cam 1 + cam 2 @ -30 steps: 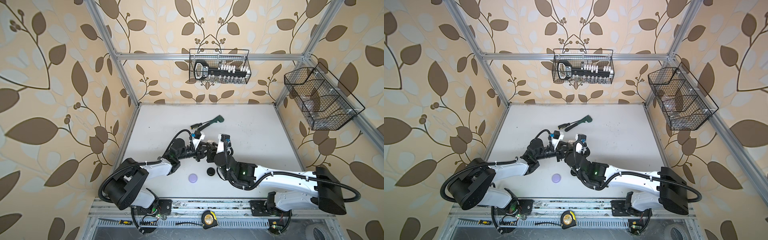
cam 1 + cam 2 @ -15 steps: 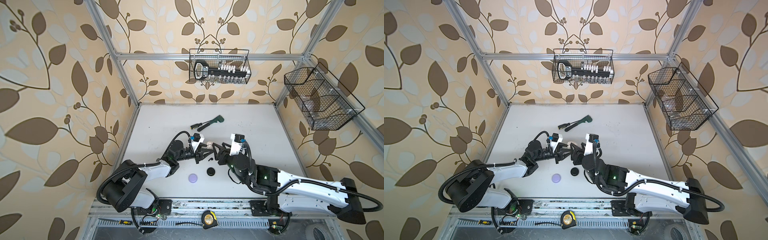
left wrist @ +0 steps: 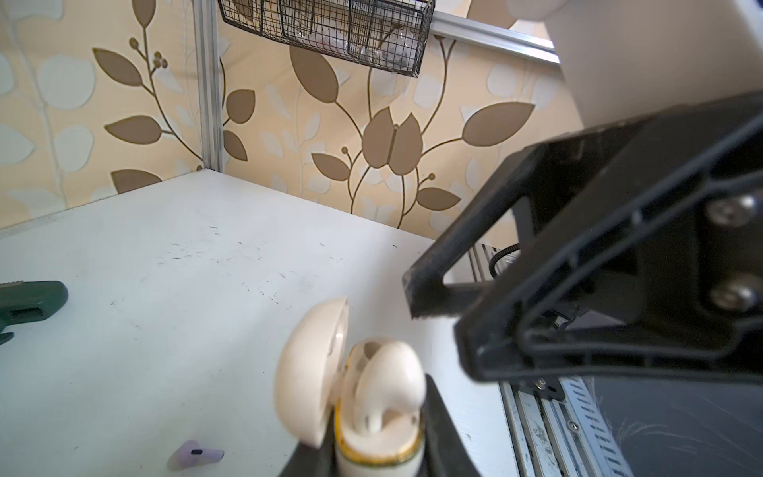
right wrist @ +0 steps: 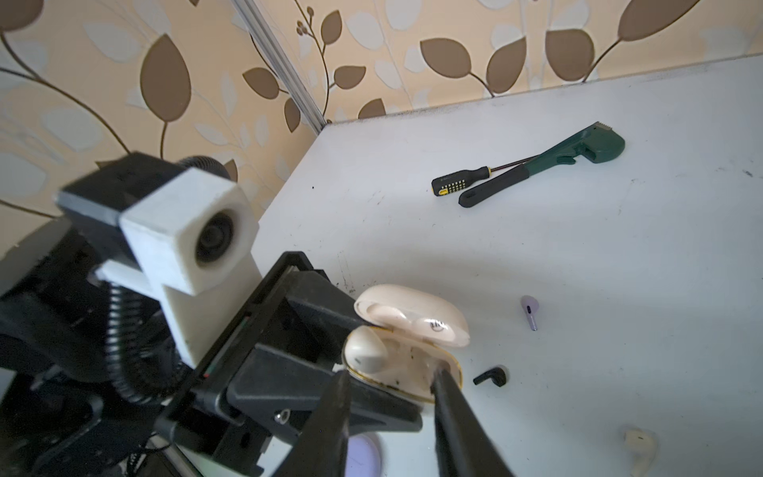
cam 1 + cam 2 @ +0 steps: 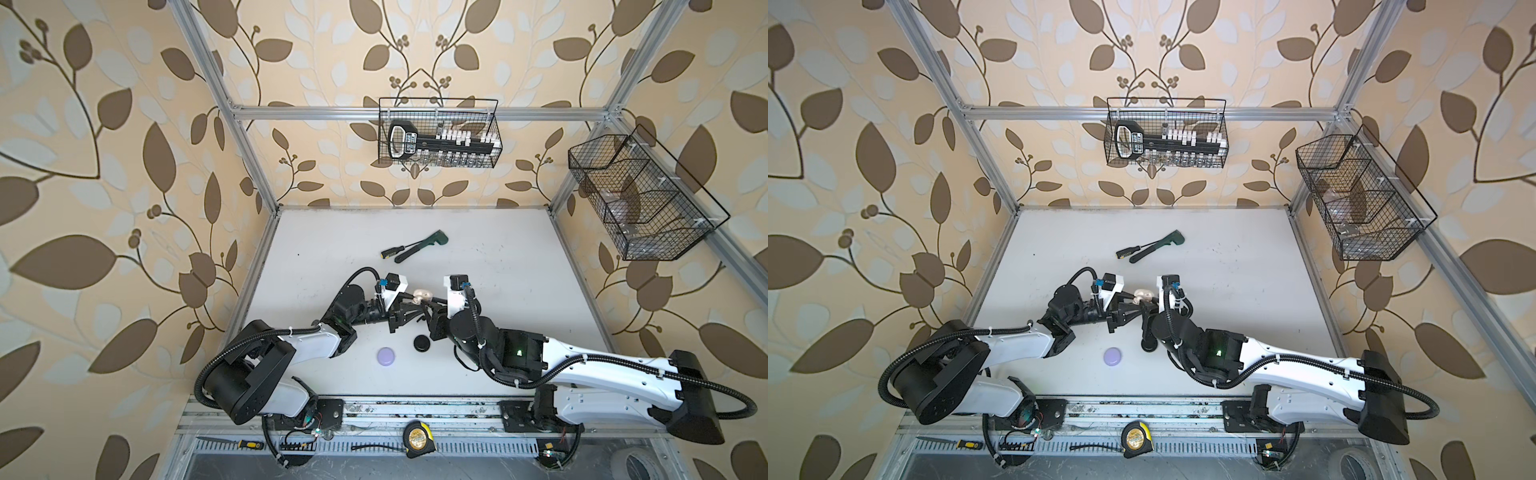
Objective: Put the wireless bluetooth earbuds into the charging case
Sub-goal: 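Raise the right gripper away from the case toward the loose earbuds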
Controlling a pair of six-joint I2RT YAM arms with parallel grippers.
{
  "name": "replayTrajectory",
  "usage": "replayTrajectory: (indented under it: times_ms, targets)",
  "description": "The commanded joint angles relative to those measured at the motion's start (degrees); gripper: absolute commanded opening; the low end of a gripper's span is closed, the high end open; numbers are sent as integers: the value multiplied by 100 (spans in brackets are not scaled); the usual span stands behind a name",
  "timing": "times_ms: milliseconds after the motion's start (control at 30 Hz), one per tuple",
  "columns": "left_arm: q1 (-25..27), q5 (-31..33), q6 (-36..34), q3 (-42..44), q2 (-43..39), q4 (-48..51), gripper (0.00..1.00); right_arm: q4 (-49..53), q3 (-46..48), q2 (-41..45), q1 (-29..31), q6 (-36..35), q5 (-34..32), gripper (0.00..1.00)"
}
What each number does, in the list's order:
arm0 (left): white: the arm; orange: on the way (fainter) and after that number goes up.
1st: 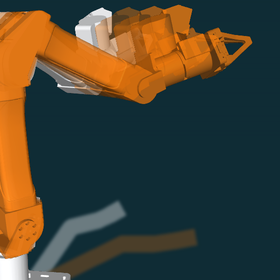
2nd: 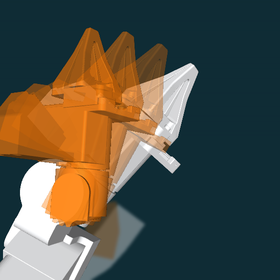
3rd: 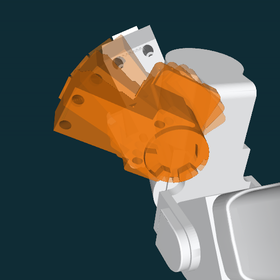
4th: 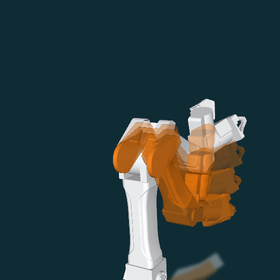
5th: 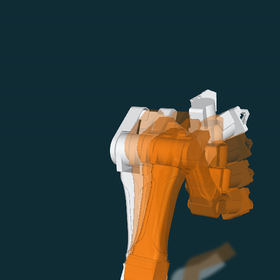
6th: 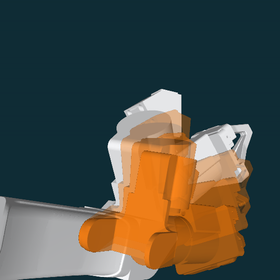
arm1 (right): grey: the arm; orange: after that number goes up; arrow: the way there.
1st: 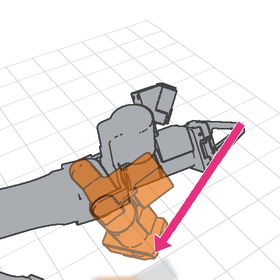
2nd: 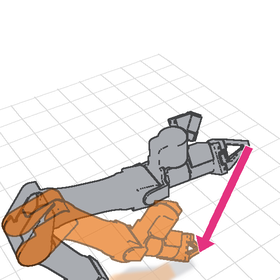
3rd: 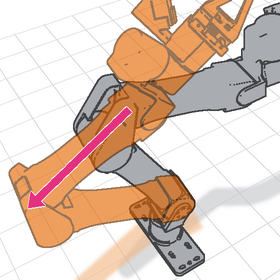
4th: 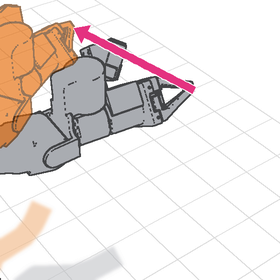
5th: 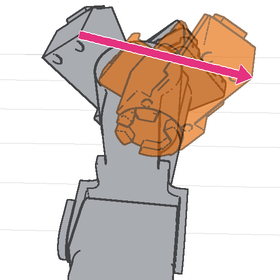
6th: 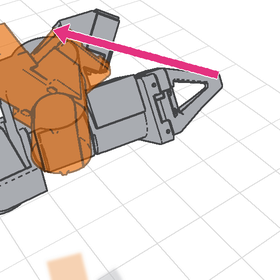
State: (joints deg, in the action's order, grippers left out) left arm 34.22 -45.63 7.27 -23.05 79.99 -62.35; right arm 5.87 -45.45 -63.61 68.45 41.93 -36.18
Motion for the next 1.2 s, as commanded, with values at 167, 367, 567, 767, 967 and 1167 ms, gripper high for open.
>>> replayTrajectory:
  times_ms: [167, 367, 567, 767, 967, 1167]
  targets:
    - [54, -227, -182, 73, -290, -394, 0, 168, -140, -169, -98, 88, 40, 28]
    - [60, -283, -207, 134, -425, -349, 0, 257, -95, -162, -121, 143, -81, 26]
    - [66, -239, -233, 160, -432, -410, 0, 369, -137, -19, -37, 74, -134, 25]
    - [51, 72, -444, 274, -618, -226, 0, 1167, -166, 755, 55, 82, -448, 34]
    - [52, 315, -759, 391, -1169, 459, 0, 2425, -259, 1422, -760, -6, 280, 41]
    - [50, 533, -941, 382, -1538, 951, 0, 2952, 74, 1144, -2440, -417, 2059, 50]
